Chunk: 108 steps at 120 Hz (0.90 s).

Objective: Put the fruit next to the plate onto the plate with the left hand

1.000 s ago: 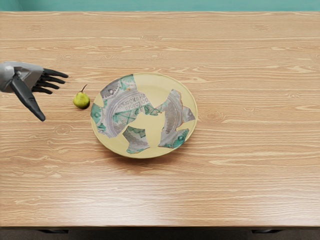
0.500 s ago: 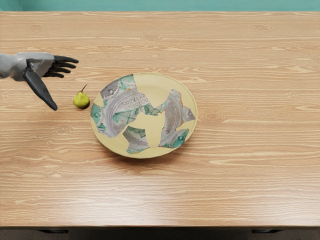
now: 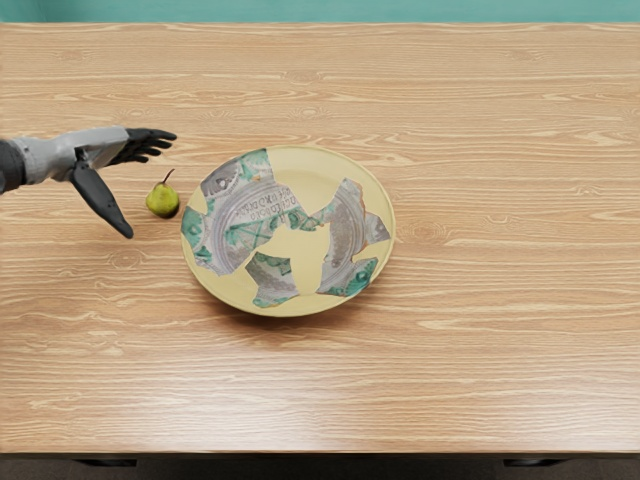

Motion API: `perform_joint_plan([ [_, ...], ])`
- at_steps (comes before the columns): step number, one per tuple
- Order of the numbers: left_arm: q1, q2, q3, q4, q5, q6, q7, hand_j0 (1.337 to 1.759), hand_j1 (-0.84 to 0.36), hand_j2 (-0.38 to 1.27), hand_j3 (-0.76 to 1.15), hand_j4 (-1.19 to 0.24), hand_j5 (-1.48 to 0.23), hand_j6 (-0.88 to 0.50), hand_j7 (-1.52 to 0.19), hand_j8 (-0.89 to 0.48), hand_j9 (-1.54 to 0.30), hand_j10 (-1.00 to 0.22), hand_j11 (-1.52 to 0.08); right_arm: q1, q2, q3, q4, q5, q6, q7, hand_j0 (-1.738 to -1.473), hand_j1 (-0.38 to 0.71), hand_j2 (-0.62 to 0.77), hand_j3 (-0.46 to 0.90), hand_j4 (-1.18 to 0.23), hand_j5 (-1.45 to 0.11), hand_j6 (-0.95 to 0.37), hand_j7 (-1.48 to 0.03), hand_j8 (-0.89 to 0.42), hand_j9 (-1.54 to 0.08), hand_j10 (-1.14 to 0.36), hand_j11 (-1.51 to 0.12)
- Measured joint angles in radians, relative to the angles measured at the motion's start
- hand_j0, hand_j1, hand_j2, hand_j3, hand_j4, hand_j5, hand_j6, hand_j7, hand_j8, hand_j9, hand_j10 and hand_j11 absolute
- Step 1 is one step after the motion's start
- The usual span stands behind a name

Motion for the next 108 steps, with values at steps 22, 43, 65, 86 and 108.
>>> perform_joint_plan([
  [22, 0.000, -0.051, 0.043, 0.086, 0.007, 0.101, -0.064, 1.658, 0.25, 0.02, 0.00, -0.09, -0.11, -0.09, -0.11, -0.09, -0.11, -0.09, -0.11, 0.000, 0.000, 0.000, 0.001, 0.000, 0.000, 0.000, -1.658, -0.35, 0.00, 0.00, 0.00, 0.00, 0.00, 0.00, 0.00, 0.00, 0.00, 0.00],
  [43, 0.021, -0.103, 0.050, 0.149, 0.003, 0.119, -0.179, 1.658, 0.25, 0.02, 0.00, -0.09, -0.11, -0.09, -0.11, -0.09, -0.11, -0.09, -0.11, 0.001, 0.000, 0.000, 0.001, 0.000, 0.000, 0.000, -1.658, -0.35, 0.00, 0.00, 0.00, 0.00, 0.00, 0.00, 0.00, 0.00, 0.00, 0.00],
  [65, 0.040, -0.165, 0.051, 0.260, -0.005, 0.122, -0.316, 1.658, 0.25, 0.02, 0.00, -0.09, -0.12, -0.09, -0.12, -0.09, -0.12, -0.09, -0.12, 0.001, 0.000, 0.000, 0.002, 0.000, 0.000, 0.000, -1.658, -0.35, 0.00, 0.00, 0.00, 0.00, 0.00, 0.00, 0.00, 0.00, 0.00, 0.00],
  [86, 0.055, -0.170, 0.051, 0.321, -0.009, 0.117, -0.370, 1.658, 0.26, 0.02, 0.00, -0.08, -0.10, -0.08, -0.10, -0.08, -0.10, -0.08, -0.10, 0.002, 0.000, 0.000, 0.002, 0.000, 0.000, 0.000, -1.658, -0.35, 0.00, 0.00, 0.00, 0.00, 0.00, 0.00, 0.00, 0.00, 0.00, 0.00],
  [108, 0.075, -0.164, 0.050, 0.333, -0.049, 0.118, -0.380, 1.658, 0.30, 0.01, 0.00, -0.05, -0.06, -0.05, -0.05, -0.05, -0.05, -0.05, -0.05, 0.005, 0.000, 0.000, 0.003, 0.000, -0.001, 0.000, -1.658, -0.35, 0.00, 0.00, 0.00, 0.00, 0.00, 0.00, 0.00, 0.00, 0.00, 0.00],
])
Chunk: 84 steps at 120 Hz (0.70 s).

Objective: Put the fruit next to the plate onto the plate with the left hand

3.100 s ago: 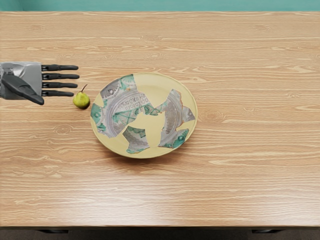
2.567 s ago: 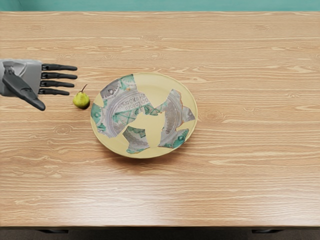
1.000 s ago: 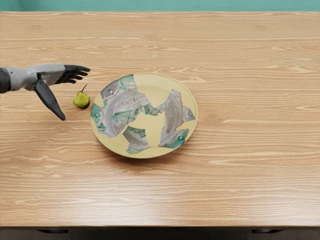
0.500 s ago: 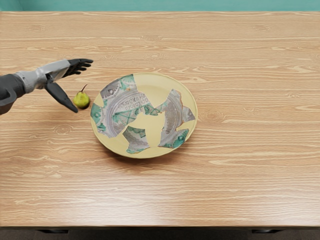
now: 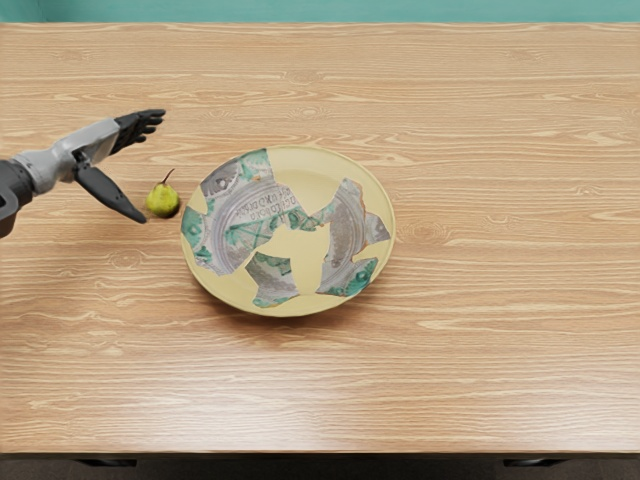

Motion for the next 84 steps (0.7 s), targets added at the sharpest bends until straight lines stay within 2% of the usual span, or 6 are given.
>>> perform_joint_plan([
  [24, 0.017, -0.010, -0.001, 0.002, -0.109, 0.006, 0.004, 1.658, 0.33, 0.01, 0.00, -0.03, -0.03, -0.03, -0.03, -0.03, -0.03, -0.03, -0.03, 0.001, 0.000, 0.000, 0.000, 0.000, 0.000, 0.000, -1.658, -0.35, 0.00, 0.00, 0.00, 0.00, 0.00, 0.00, 0.00, 0.00, 0.00, 0.00],
  [46, 0.025, -0.018, 0.018, 0.009, -0.139, 0.027, 0.008, 1.658, 0.33, 0.01, 0.00, -0.02, -0.02, -0.02, -0.02, -0.02, -0.02, -0.02, -0.02, 0.001, 0.000, 0.000, 0.000, 0.000, 0.000, 0.000, -1.658, -0.35, 0.00, 0.00, 0.00, 0.00, 0.00, 0.00, 0.00, 0.00, 0.00, 0.00],
  [60, 0.021, -0.091, 0.051, 0.076, -0.138, 0.037, 0.008, 1.658, 0.33, 0.01, 0.00, -0.02, -0.02, -0.02, -0.02, -0.02, -0.02, -0.02, -0.02, 0.001, 0.000, 0.000, 0.000, 0.000, 0.000, 0.000, -1.658, -0.35, 0.00, 0.00, 0.00, 0.00, 0.00, 0.00, 0.00, 0.00, 0.00, 0.00],
  [84, 0.022, -0.091, 0.070, 0.132, -0.137, 0.041, 0.002, 1.658, 0.32, 0.01, 0.00, -0.03, -0.03, -0.03, -0.03, -0.03, -0.03, -0.02, -0.03, 0.001, 0.000, 0.000, 0.000, 0.000, 0.000, 0.000, -1.658, -0.35, 0.00, 0.00, 0.00, 0.00, 0.00, 0.00, 0.00, 0.00, 0.00, 0.00],
])
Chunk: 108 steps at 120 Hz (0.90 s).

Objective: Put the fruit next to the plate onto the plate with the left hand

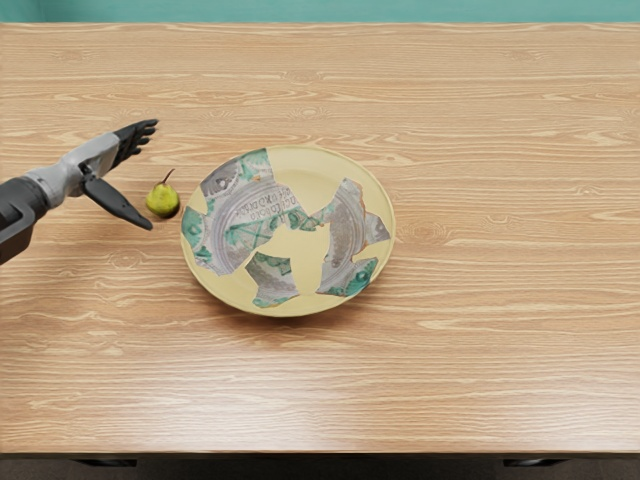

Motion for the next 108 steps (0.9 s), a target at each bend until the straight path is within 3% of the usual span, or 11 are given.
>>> perform_joint_plan([
  [72, -0.010, -0.051, 0.083, 0.047, 0.001, 0.003, -0.002, 1.658, 0.14, 0.04, 0.00, -0.18, -0.23, -0.18, -0.23, -0.18, -0.23, -0.18, -0.23, 0.000, 0.000, 0.000, -0.001, 0.000, 0.000, 0.000, -1.658, -0.35, 0.00, 0.00, 0.00, 0.00, 0.00, 0.00, 0.00, 0.00, 0.00, 0.00],
  [108, -0.010, -0.081, 0.129, 0.089, 0.003, 0.101, -0.016, 1.658, 0.10, 0.05, 0.00, -0.21, -0.27, -0.21, -0.27, -0.21, -0.27, -0.21, -0.27, 0.000, 0.000, 0.000, -0.001, 0.000, 0.000, 0.000, -1.658, -0.35, 0.00, 0.00, 0.00, 0.00, 0.00, 0.00, 0.00, 0.00, 0.00, 0.00],
])
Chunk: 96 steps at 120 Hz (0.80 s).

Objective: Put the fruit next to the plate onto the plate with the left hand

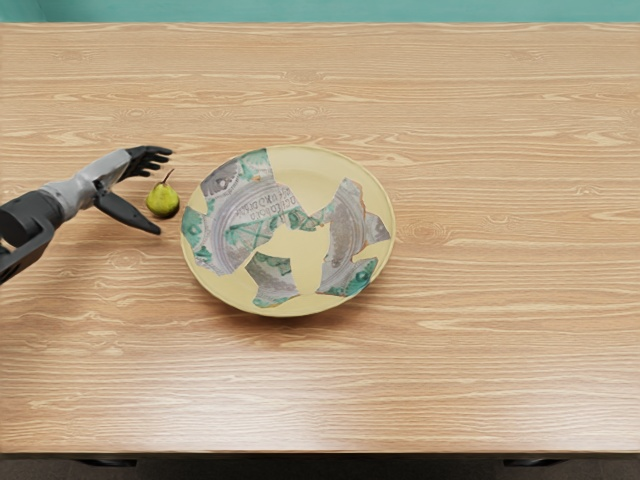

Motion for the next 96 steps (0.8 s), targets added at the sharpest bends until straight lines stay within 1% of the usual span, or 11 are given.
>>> perform_joint_plan([
  [49, -0.003, -0.032, 0.029, 0.037, 0.001, 0.048, -0.007, 1.658, 0.05, 0.05, 0.00, -0.26, -0.33, -0.26, -0.33, -0.26, -0.33, -0.25, -0.33, 0.000, 0.000, 0.000, 0.000, -0.001, 0.000, 0.000, -1.658, -0.35, 0.00, 0.00, 0.00, 0.00, 0.00, 0.00, 0.00, 0.00, 0.00, 0.00],
  [96, -0.011, -0.035, 0.037, 0.042, 0.001, 0.045, -0.007, 1.658, 0.00, 0.06, 0.00, -0.30, -0.39, -0.30, -0.39, -0.30, -0.39, -0.30, -0.39, 0.000, 0.000, -0.001, 0.000, 0.000, 0.000, 0.000, -1.658, -0.35, 0.00, 0.00, 0.00, 0.00, 0.00, 0.00, 0.00, 0.00, 0.00, 0.00],
])
